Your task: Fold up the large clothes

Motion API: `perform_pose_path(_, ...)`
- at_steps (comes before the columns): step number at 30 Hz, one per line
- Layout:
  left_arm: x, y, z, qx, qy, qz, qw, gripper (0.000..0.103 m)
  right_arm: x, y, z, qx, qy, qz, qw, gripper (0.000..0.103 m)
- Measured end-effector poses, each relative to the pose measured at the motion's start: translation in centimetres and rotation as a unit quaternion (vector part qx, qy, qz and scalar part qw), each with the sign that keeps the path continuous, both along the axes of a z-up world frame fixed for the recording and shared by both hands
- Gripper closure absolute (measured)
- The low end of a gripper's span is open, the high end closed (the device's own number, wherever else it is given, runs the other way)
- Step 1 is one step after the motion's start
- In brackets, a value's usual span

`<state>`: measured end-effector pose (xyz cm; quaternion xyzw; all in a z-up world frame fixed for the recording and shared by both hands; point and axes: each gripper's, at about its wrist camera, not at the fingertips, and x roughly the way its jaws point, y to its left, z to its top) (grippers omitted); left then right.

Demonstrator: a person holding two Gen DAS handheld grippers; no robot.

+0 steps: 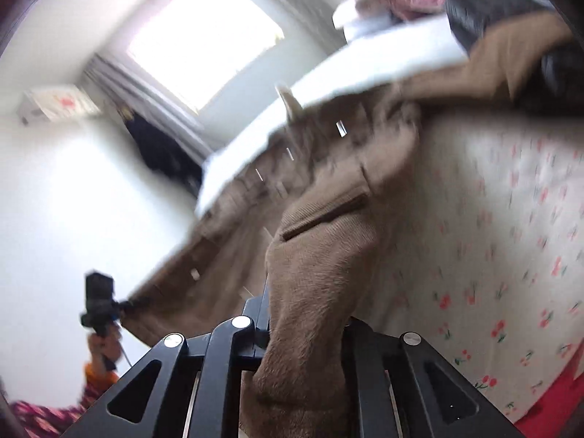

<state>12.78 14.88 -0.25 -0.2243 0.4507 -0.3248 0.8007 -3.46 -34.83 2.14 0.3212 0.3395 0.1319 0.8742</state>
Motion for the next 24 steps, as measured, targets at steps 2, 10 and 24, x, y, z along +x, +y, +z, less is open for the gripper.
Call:
perform_pose_path(2,-0.7,0.0,2.3,-0.017,-0.013,-0.001,0.9998,0.091,-1.1,-0.3,2.7,-0.001,-0.014,-0.006,1.0,0.091)
perform_pose_path(10,-2.0,1.0,-2.3,0.184,0.036,0.029,0.9819,0.078,-3.8,-2.0,-0.8,-0.111,0.125,-0.047,0.985,0.079)
perform_pose_path(24,-2.1,0.8,-2.8,0.306,0.002,0.078,0.949,0.028,-4.9,-4.4,-2.3,-0.209,0.199,-0.108,0.951,0.036)
